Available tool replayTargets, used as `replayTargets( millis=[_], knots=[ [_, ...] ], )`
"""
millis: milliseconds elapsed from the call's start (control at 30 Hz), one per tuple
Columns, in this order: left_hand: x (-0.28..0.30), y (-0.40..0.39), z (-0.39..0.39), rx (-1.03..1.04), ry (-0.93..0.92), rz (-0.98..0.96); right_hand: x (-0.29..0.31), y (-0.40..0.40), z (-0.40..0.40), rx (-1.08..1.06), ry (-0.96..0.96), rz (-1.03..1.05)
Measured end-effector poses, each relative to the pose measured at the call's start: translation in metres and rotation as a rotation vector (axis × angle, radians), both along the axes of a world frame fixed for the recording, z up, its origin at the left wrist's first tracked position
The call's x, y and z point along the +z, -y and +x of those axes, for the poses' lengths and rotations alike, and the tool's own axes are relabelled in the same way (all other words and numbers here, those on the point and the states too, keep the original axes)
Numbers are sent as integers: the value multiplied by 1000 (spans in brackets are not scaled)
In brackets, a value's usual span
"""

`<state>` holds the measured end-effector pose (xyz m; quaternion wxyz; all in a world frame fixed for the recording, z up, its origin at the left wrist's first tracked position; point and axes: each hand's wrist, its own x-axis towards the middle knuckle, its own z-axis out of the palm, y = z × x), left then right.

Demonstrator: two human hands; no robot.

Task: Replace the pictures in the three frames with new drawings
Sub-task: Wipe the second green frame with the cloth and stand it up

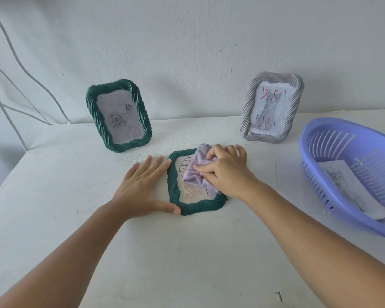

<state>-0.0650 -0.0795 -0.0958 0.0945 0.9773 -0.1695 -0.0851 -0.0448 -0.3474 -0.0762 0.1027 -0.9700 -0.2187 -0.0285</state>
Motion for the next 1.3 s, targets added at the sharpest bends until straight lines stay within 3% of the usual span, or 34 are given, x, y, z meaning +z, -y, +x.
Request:
replayTargets(
  millis=[167, 300, 467, 700, 933, 1100, 1300],
  knots=[
    [0, -1, -1, 2, 7, 1, -5, 18, -17, 184, -107, 45],
    [0, 0, -1, 8, 0, -2, -2, 39, -8, 92, -33, 9],
    [0, 1, 0, 6, -3, -1, -12, 6, 3, -64, 101, 57],
    [0, 0, 0, 6, 2, -3, -13, 29, -18, 179, -101, 95],
    [0, -1, 1, 0, -7, -2, -14, 14, 2, 12, 65, 89],
    [2, -1, -1, -1, -10, -1, -20, 5, -7, 125, 13, 135],
    [9, 0, 1, 19, -113, -53, -23, 13, -14, 68, -7, 88]
  ],
)
